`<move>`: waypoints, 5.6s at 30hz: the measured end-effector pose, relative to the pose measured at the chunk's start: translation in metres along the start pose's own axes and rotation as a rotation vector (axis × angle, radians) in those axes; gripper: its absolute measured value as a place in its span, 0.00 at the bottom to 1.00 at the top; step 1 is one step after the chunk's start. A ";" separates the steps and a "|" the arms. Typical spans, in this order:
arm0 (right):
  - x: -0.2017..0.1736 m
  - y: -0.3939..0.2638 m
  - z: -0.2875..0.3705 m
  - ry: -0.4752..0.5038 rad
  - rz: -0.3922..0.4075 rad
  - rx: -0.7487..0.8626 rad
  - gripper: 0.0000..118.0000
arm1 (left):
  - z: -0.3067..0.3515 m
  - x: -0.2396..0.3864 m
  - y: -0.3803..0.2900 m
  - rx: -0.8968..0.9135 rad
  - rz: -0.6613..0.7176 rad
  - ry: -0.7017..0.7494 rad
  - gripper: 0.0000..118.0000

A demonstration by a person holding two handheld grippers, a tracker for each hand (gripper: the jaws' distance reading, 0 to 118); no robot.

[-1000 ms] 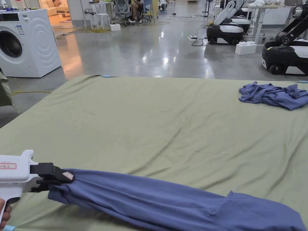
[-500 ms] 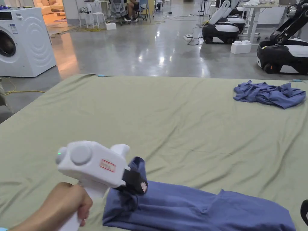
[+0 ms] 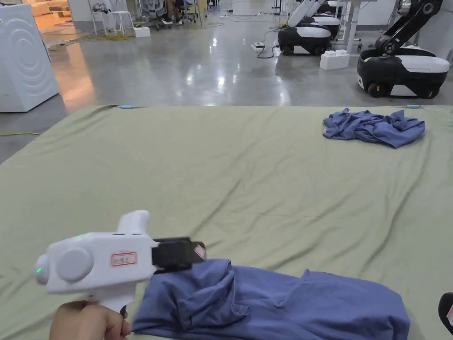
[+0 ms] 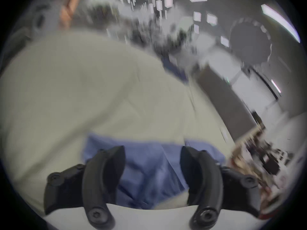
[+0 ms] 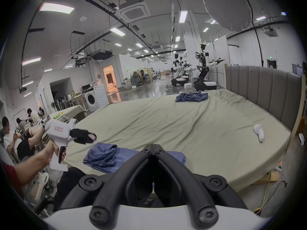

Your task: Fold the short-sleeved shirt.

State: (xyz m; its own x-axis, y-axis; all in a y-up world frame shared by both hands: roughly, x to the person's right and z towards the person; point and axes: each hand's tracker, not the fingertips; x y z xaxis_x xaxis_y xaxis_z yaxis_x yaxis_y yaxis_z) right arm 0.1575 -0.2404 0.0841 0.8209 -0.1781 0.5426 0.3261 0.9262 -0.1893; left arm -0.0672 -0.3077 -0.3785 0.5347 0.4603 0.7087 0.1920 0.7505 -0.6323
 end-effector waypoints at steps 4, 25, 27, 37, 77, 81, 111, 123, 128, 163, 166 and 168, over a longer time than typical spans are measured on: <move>0.000 -0.001 -0.003 0.007 -0.015 -0.017 0.02 | -0.005 0.020 -0.026 0.001 -0.203 0.241 0.00; 0.006 0.003 0.004 0.006 -0.029 -0.025 0.02 | -0.053 0.104 -0.075 -0.246 -0.151 -0.156 0.00; 0.004 0.004 0.003 0.005 -0.025 -0.028 0.02 | -0.033 0.085 -0.041 -0.189 -0.055 -0.193 0.00; -0.007 0.005 -0.014 -0.012 0.023 0.033 0.02 | 0.140 -0.006 0.073 0.216 -0.145 0.026 0.00; -0.026 0.011 -0.021 0.079 0.048 -0.019 0.02 | 0.026 -0.158 0.071 -0.381 0.372 -0.063 0.07; -0.026 0.010 -0.026 0.085 0.031 -0.021 0.02 | 0.071 -0.122 0.111 -0.355 0.141 0.165 0.07; 0.002 0.005 -0.021 0.050 -0.077 -0.051 0.02 | -0.004 0.059 0.000 0.036 -0.273 0.128 0.00; 0.007 0.010 -0.018 0.037 -0.100 -0.051 0.02 | -0.091 0.152 -0.144 -0.106 -0.523 0.249 0.00; 0.010 0.003 -0.023 0.033 -0.123 -0.066 0.02 | -0.097 0.181 -0.155 -0.115 -0.527 0.121 0.00; -0.103 -0.123 -0.232 0.344 0.122 -0.309 0.02 | -0.107 -0.068 -0.025 -0.592 0.442 -0.325 0.18; -0.101 -0.115 -0.229 0.349 0.115 -0.315 0.02 | -0.115 -0.086 -0.025 -0.589 0.463 -0.364 0.18; -0.101 -0.103 -0.220 0.382 0.099 -0.305 0.02 | -0.107 -0.101 -0.019 -0.589 0.453 -0.359 0.18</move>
State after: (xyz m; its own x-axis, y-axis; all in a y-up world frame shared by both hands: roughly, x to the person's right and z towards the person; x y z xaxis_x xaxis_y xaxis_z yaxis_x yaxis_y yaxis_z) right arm 0.1446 -0.3907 -0.1311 0.9494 -0.2556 0.1825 0.3131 0.8158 -0.4862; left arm -0.0368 -0.4194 -0.4713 0.3877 0.8572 0.3390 0.4744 0.1298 -0.8707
